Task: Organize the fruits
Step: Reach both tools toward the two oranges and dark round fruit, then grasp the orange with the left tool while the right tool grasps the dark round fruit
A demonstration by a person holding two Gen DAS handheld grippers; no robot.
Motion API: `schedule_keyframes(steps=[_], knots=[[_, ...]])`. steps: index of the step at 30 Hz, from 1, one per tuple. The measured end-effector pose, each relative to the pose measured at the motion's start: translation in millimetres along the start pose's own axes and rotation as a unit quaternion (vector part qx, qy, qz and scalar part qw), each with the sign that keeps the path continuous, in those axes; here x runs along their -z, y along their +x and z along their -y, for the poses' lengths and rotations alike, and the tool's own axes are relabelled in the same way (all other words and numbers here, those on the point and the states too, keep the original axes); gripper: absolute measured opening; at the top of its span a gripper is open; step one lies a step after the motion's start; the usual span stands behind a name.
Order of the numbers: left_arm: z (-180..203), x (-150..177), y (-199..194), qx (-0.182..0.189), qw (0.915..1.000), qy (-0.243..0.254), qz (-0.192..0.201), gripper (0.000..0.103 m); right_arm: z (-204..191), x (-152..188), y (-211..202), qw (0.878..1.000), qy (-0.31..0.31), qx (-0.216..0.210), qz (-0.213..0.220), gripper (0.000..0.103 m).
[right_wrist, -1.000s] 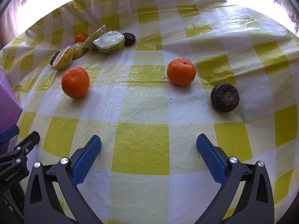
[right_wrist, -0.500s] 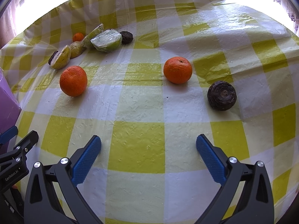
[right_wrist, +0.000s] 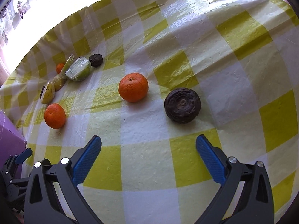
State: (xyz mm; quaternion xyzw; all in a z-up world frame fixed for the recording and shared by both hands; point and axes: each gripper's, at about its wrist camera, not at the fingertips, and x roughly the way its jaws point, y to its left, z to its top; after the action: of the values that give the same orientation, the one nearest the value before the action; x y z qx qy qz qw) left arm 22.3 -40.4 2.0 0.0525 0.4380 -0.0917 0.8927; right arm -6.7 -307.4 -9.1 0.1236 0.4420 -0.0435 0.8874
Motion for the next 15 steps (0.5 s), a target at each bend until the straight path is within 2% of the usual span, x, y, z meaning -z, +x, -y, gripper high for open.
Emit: schedule_keyframes(steps=[6,8,9,11,15], knots=[[9.3,-32.9,17.6,0.052,0.9985,-0.004,0.018,0.087,-19.2,-27.3,21.9,0.999,-0.045,0.01,0.006,0.082],[17.2,-42.6,23.9,0.053,0.9983,0.002,0.023,0.08,-26.8,-33.1,29.6,0.998,-0.06,0.023,0.008,0.076],[20.2,-47.5,27.5,0.054,0.9982,0.004,0.024,0.075,-29.4,-36.1,33.1,0.997,-0.065,0.027,0.009,0.069],[23.0,-56.3,36.2,0.055,0.9983,0.002,0.018,0.067,-34.6,-40.7,40.1,0.997,-0.074,0.028,0.008,0.065],[21.2,-64.6,43.4,0.061,0.998,-0.01,0.015,0.066,-39.7,-43.6,38.8,0.996,-0.08,0.034,0.029,0.065]])
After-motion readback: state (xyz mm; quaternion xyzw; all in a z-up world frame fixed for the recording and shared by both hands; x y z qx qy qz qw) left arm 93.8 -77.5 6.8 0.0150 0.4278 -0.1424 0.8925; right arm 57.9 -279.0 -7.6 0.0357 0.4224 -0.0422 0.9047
